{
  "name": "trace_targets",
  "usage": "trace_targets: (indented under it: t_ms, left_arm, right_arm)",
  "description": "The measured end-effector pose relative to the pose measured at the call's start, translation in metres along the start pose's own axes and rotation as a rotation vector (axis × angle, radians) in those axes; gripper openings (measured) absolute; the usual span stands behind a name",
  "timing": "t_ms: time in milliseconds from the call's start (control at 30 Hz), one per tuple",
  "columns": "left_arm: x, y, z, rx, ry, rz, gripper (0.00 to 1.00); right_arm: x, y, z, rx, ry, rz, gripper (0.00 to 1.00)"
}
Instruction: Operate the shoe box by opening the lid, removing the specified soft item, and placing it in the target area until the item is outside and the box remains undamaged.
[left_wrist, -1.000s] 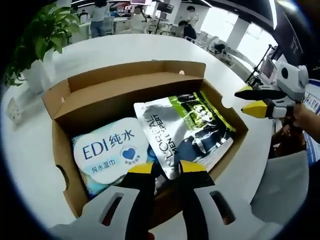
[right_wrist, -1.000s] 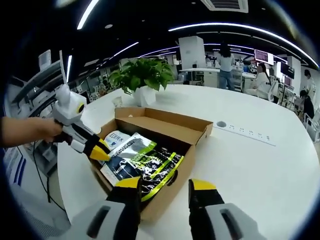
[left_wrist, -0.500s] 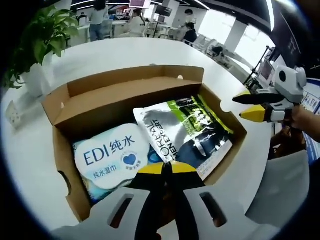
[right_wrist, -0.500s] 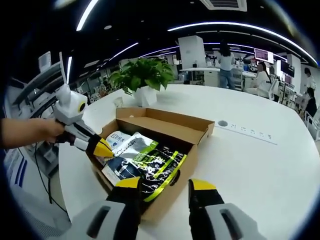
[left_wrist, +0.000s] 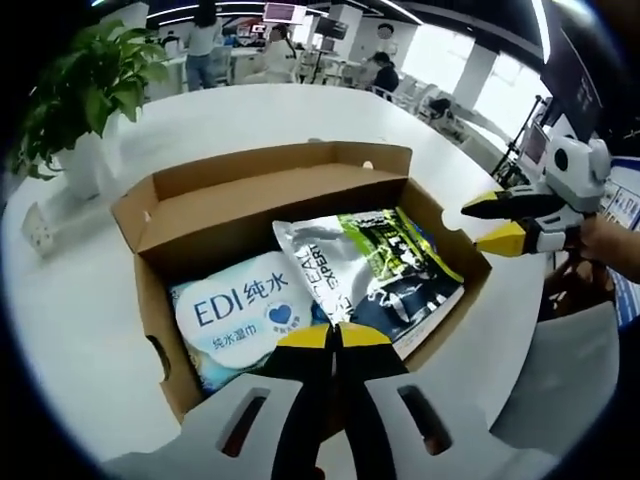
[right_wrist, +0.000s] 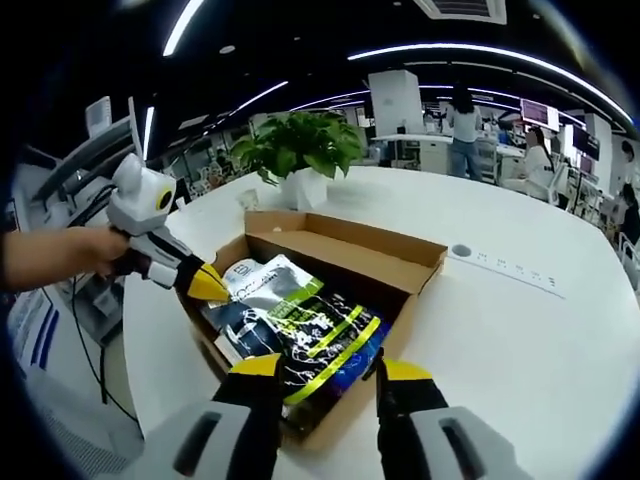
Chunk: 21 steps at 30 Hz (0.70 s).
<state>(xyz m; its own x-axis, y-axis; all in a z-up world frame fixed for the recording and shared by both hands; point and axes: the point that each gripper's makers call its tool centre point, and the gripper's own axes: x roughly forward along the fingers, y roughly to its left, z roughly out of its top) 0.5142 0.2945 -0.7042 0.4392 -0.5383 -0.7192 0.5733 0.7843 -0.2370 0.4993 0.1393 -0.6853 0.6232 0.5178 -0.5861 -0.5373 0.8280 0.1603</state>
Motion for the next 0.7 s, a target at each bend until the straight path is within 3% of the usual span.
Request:
trace_targets:
  t_ms: [467, 700]
  left_arm:
    - [-0.007, 0.022, -0.013, -0.015, 0.019, 0.069, 0.0]
    - [-0.007, 0.023, -0.013, -0.02, 0.012, 0.067, 0.0]
  right_arm:
    - [0.023, 0.024, -0.002, -0.019, 0.044, 0.056, 0.34]
    - [0.037, 0.027, -0.008, -0.011, 0.081, 0.07, 0.33]
